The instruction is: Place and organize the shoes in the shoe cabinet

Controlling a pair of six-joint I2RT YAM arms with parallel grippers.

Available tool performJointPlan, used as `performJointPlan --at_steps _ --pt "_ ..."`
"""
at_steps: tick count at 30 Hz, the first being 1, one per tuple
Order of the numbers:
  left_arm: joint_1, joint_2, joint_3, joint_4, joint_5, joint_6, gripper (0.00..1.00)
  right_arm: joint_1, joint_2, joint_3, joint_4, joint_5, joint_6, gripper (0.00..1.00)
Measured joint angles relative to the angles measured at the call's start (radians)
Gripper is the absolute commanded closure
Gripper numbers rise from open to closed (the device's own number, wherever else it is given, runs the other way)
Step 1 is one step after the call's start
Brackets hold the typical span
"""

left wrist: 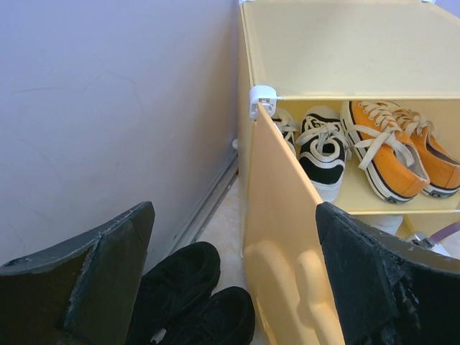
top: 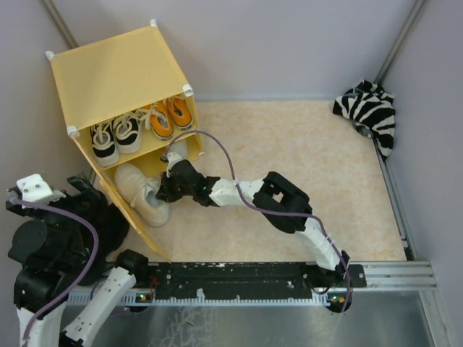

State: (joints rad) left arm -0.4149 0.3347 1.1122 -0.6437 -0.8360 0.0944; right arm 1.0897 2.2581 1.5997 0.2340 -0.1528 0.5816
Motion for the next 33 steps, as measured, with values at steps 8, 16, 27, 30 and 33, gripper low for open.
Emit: performJointPlan --at_steps 8,16,27,30,33 --pt "0.0 0.001 0.0 0.001 0.0 0.016 0.01 0.019 -0.013 0.006 -0.029 0.156 -0.025 1.0" --pt "-0.001 0.001 0.0 0.014 0.0 0.046 0.01 0.027 -0.005 0.092 -0.109 0.294 -0.091 1.0" --pt "-0.005 0.001 0.0 0.019 0.0 0.063 0.01 -0.013 0.098 0.316 -0.139 0.377 -0.11 1.0" --pt "-0.005 0.001 0.0 0.019 0.0 0.063 0.01 -0.023 0.182 0.418 -0.146 0.376 -0.108 1.0" --pt "-0.005 0.004 0.0 0.019 0.0 0.063 0.01 -0.042 0.274 0.53 -0.176 0.375 -0.1 0.8"
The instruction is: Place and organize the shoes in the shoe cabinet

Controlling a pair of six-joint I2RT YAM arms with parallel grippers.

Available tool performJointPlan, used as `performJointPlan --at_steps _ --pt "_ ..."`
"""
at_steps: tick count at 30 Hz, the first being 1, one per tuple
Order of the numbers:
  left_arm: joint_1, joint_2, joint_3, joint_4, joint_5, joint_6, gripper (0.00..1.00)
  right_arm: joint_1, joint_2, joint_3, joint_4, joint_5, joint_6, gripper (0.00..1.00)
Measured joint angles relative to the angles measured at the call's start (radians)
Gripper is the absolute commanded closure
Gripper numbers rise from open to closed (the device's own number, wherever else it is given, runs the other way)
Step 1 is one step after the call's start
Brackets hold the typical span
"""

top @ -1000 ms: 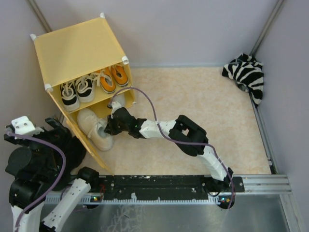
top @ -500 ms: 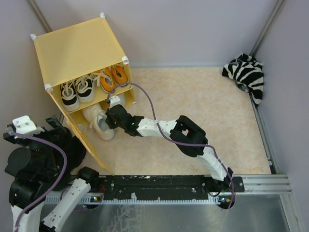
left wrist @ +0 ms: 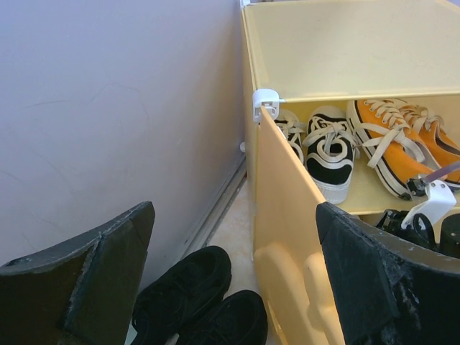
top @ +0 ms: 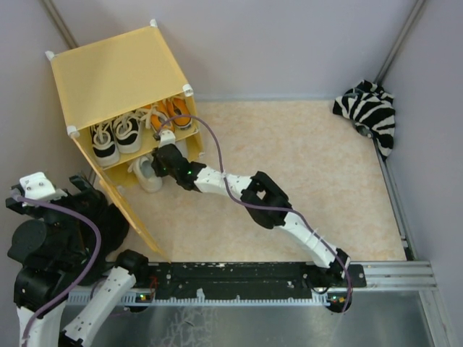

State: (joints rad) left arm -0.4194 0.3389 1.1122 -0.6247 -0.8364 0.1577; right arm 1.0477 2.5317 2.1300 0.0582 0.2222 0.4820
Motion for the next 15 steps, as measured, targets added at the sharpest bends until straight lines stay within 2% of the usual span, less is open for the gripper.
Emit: performJointPlan --at_steps 2,4,6,8,15 --pt "0.0 0.001 0.0 0.0 0.0 0.0 0.01 -0.01 0.015 0.019 -0.007 -0.007 0.011 0.61" --pt "0.0 0.002 0.0 -0.001 0.0 0.0 0.01 -0.014 0.013 0.016 0.023 -0.016 0.018 0.5" --pt "0.0 0.002 0.0 -0.001 0.0 0.0 0.01 -0.023 -0.013 -0.033 0.084 -0.027 0.022 0.44" --pt "0.0 0.002 0.0 0.0 0.0 0.0 0.01 -0.033 -0.073 -0.139 0.131 -0.055 0.019 0.41" --pt "-0.001 0.009 -0.009 0.01 0.001 -0.001 0.01 -0.053 -0.331 -0.514 0.289 -0.185 0.016 0.4"
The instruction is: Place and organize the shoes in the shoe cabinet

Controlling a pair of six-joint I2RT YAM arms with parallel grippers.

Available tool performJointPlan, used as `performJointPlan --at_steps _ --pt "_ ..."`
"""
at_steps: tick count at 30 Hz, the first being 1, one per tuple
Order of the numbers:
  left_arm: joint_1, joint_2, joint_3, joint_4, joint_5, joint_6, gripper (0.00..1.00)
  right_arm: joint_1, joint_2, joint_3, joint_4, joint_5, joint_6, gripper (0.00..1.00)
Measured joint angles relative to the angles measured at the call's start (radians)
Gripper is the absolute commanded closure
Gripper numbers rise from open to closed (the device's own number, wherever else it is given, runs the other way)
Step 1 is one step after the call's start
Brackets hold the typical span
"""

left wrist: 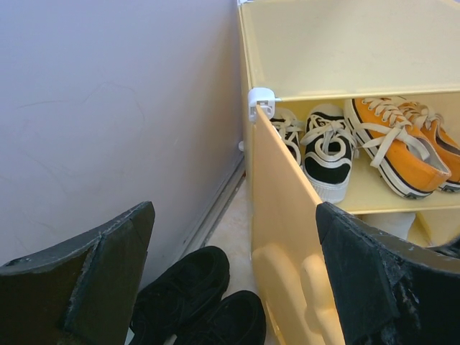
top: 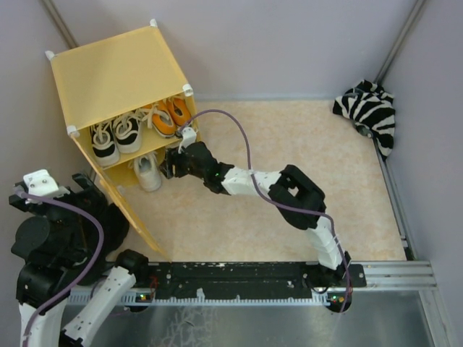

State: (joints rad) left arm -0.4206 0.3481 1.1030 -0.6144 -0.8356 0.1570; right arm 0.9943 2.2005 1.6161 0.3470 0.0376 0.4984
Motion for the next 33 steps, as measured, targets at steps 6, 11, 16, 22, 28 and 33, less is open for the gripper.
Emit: performJointPlan --at_steps 6,11,16,22,28,33 --pt "-0.001 0.005 -0.016 0.017 0.0 0.0 0.01 0.007 -0.17 -0.184 0.088 -0.092 -0.007 0.6" --pt "-0.001 0.008 -0.026 0.05 -0.013 0.001 0.01 0.053 -0.153 -0.203 0.112 -0.139 -0.025 0.76" --pt "-0.001 0.016 -0.021 0.086 -0.027 0.001 0.01 0.109 -0.072 -0.193 0.148 -0.191 -0.004 0.82" --pt "-0.001 0.045 -0.013 0.1 -0.028 0.001 0.01 0.127 0.018 -0.19 0.154 -0.176 0.045 0.82" --pt "-0.001 0.046 -0.013 0.113 -0.027 0.001 0.01 0.114 0.124 -0.064 0.16 -0.09 0.042 0.82" --pt "-0.001 0.043 -0.013 0.114 -0.027 0.001 0.01 0.1 0.225 0.075 0.168 -0.047 0.04 0.82"
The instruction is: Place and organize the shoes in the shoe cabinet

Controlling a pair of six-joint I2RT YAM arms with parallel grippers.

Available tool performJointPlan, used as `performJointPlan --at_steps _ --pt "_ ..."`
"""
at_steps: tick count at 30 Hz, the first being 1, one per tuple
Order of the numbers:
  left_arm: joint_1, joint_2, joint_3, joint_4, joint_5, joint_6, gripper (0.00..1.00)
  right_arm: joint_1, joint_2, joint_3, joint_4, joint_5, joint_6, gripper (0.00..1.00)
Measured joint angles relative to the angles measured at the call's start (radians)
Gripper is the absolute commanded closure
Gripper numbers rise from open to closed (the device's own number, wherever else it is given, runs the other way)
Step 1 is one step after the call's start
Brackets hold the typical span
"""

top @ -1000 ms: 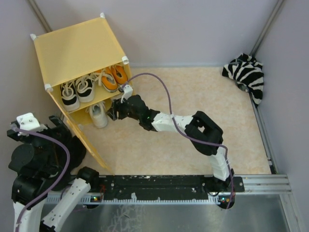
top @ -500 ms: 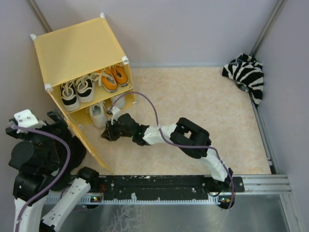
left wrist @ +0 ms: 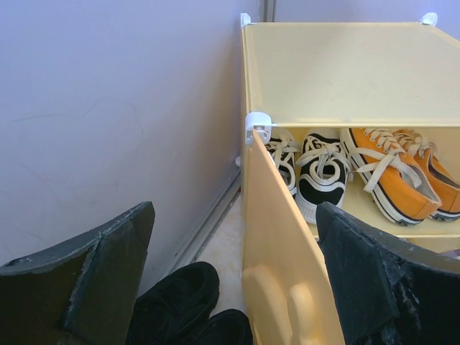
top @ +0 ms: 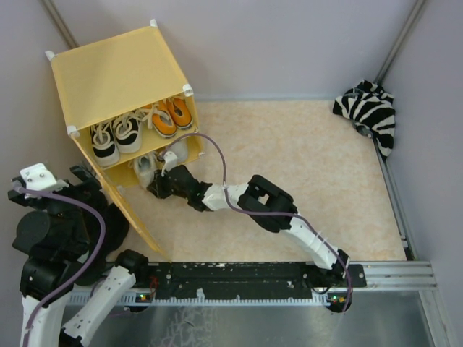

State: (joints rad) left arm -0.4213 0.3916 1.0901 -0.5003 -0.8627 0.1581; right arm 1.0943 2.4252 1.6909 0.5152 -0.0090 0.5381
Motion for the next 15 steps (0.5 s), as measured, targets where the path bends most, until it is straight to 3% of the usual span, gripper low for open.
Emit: performJointPlan --at_steps 9,15 --pt "0.0 -0.016 0.003 -0.006 -0.001 0.0 0.01 -0.014 0.028 0.041 0.027 0.121 -0.092 0.82" --pt "-0.002 -0.016 0.01 -0.016 -0.001 -0.006 0.01 -0.068 0.108 0.202 0.01 0.177 -0.148 0.82"
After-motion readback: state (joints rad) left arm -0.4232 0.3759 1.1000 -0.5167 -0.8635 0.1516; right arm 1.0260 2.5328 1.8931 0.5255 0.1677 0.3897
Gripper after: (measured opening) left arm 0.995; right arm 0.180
